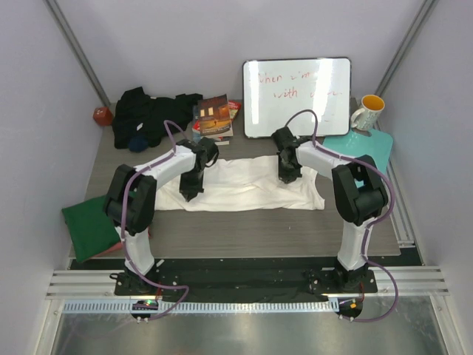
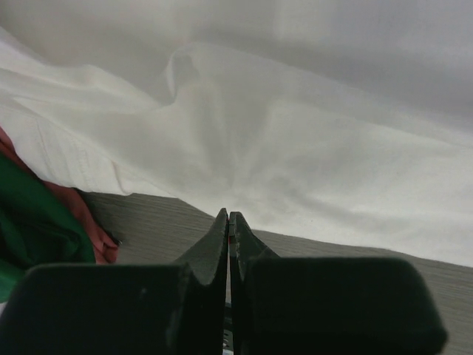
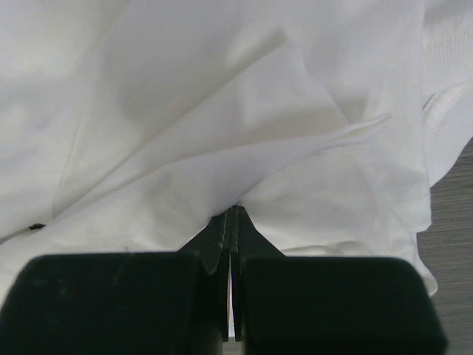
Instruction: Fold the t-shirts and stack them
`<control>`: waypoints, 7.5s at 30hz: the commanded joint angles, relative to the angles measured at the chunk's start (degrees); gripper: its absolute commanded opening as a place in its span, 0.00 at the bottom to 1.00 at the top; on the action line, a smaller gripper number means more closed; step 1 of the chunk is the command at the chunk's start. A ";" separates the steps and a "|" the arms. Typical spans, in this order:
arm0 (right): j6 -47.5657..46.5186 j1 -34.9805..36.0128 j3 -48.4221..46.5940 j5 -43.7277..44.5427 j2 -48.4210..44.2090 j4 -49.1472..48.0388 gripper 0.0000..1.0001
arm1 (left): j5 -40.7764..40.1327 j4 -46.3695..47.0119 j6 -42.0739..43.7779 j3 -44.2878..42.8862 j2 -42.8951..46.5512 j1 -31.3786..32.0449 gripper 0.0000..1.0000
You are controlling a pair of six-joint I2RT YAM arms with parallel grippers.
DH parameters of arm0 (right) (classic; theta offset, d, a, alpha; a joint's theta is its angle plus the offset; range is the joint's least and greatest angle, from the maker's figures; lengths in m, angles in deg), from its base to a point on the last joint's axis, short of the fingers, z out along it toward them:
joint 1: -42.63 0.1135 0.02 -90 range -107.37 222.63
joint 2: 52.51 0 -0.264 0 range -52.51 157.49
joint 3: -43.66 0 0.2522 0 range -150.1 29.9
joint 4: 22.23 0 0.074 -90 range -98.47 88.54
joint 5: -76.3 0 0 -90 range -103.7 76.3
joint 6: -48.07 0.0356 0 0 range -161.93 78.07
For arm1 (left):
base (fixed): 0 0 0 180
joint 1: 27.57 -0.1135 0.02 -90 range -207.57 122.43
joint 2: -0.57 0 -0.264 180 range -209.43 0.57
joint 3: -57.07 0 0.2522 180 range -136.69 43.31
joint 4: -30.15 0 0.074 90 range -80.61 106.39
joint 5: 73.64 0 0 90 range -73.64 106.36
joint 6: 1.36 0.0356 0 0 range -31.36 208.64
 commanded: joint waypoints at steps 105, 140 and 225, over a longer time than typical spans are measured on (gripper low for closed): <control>-5.99 -1.07 -10.95 3.33 11.04 1.31 0.01 | 2.71 -2.44 -13.92 3.94 -10.19 36.48 0.00; -2.21 -2.83 0.64 15.02 -1.79 -0.09 0.12 | -8.36 -1.30 -12.08 3.14 1.33 32.09 0.00; -4.15 -11.79 -9.99 10.18 4.28 -5.01 0.11 | -8.99 -4.20 -17.17 9.11 13.79 32.17 0.00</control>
